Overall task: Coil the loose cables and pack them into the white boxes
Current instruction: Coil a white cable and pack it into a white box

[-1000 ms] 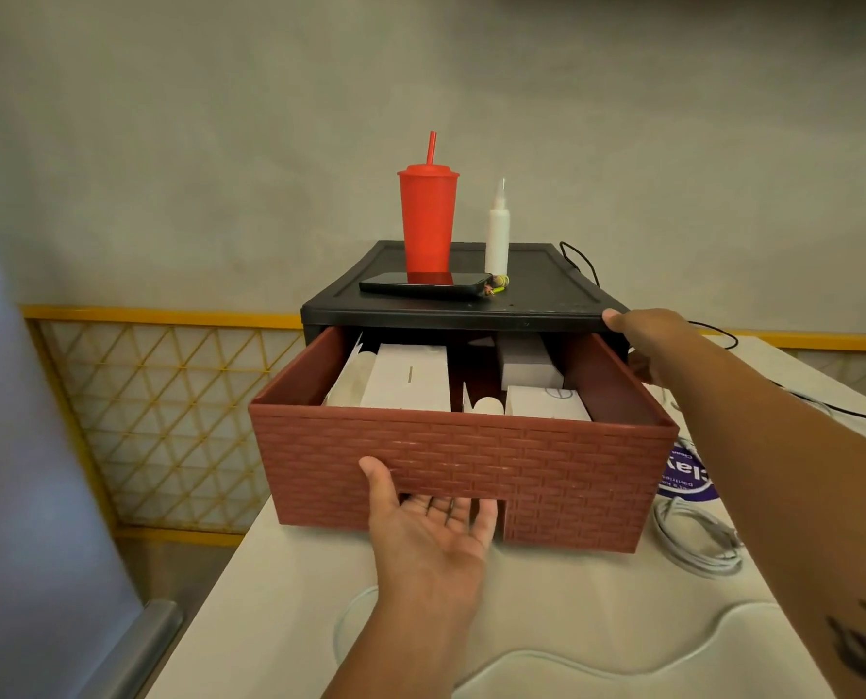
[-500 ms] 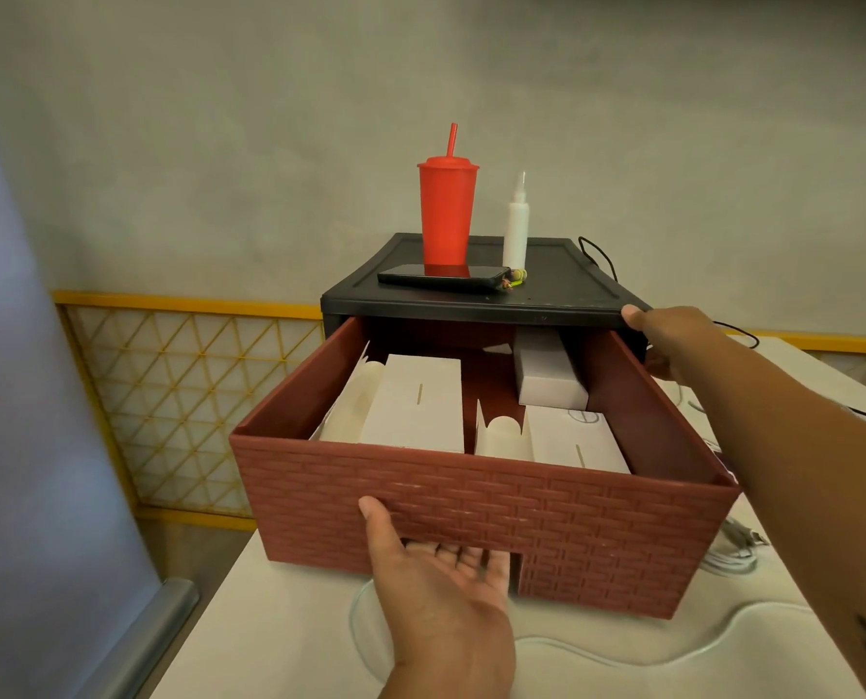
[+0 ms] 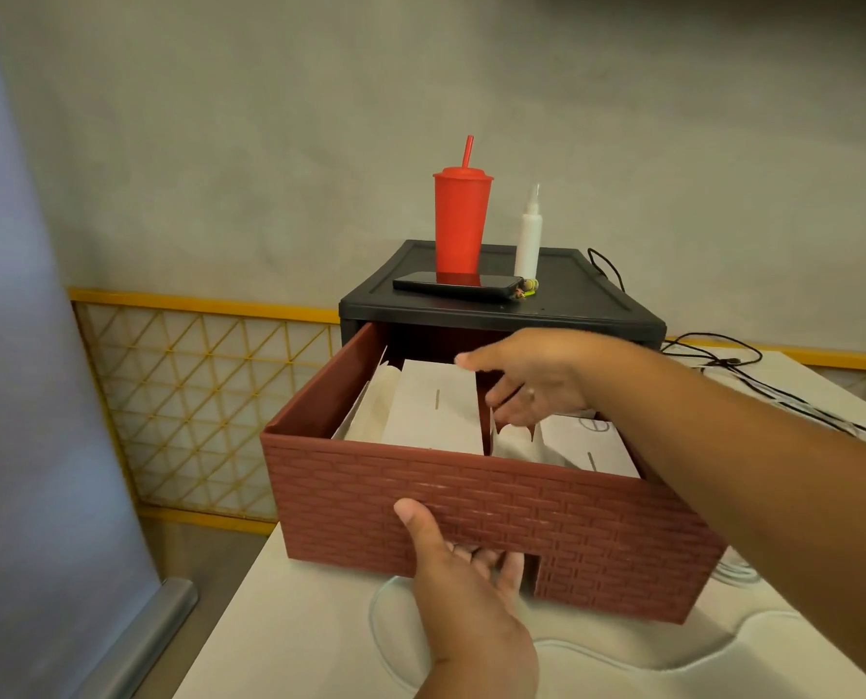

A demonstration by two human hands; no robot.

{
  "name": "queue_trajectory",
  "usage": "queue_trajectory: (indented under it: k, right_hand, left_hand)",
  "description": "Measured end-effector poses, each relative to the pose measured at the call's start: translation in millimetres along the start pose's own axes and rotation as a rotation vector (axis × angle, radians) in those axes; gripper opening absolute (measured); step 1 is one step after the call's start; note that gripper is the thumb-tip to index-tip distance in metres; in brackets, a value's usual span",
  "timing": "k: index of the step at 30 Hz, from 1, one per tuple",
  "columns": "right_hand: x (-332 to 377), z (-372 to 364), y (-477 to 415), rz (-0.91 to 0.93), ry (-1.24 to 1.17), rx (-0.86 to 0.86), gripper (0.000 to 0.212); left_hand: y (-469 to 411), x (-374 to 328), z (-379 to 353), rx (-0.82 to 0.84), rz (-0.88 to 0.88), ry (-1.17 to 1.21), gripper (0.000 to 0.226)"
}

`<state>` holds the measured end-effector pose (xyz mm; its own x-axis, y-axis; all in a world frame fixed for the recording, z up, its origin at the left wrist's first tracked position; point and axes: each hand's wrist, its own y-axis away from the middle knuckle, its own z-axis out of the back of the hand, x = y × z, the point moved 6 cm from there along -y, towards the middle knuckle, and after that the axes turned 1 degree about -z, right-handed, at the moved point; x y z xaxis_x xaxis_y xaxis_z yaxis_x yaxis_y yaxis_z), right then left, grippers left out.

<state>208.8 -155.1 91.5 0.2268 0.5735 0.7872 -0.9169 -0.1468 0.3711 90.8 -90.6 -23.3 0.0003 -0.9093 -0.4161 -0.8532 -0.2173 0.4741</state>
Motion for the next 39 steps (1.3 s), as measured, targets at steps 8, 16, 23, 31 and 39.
queue_trajectory:
  k: [8,16,23,31,39]
  right_hand:
    - [-2.7,-39.2,-25.6,-0.143,0.014,0.045,0.065]
    - [6.7,-61.3,-24.6,-0.156,-0.285,0.124,0.041]
    - [22.6,-15.8,17.4,0.079,-0.422,-0.098,0.016]
    - [-53.5,63.5,113.7,0.47,-0.912,-0.458,0.014]
    - [-144.9,70.2,119.1,0.666,-1.243,-0.612,0.023]
  left_hand:
    - [-7.0,2.4,1.6,0.027,-0.031,-0.036,0.069]
    - [-11.1,4.7,1.3,0.041,-0.017,-0.021,0.068]
    - [-17.3,5.4,2.2,0.063,-0.055,-0.057,0.04]
    - [-23.4,3.1,-10.0,0.241,-0.024,-0.147,0.017]
    - [-45.7,1.8,-16.0,0.233,-0.047,-0.358,0.016]
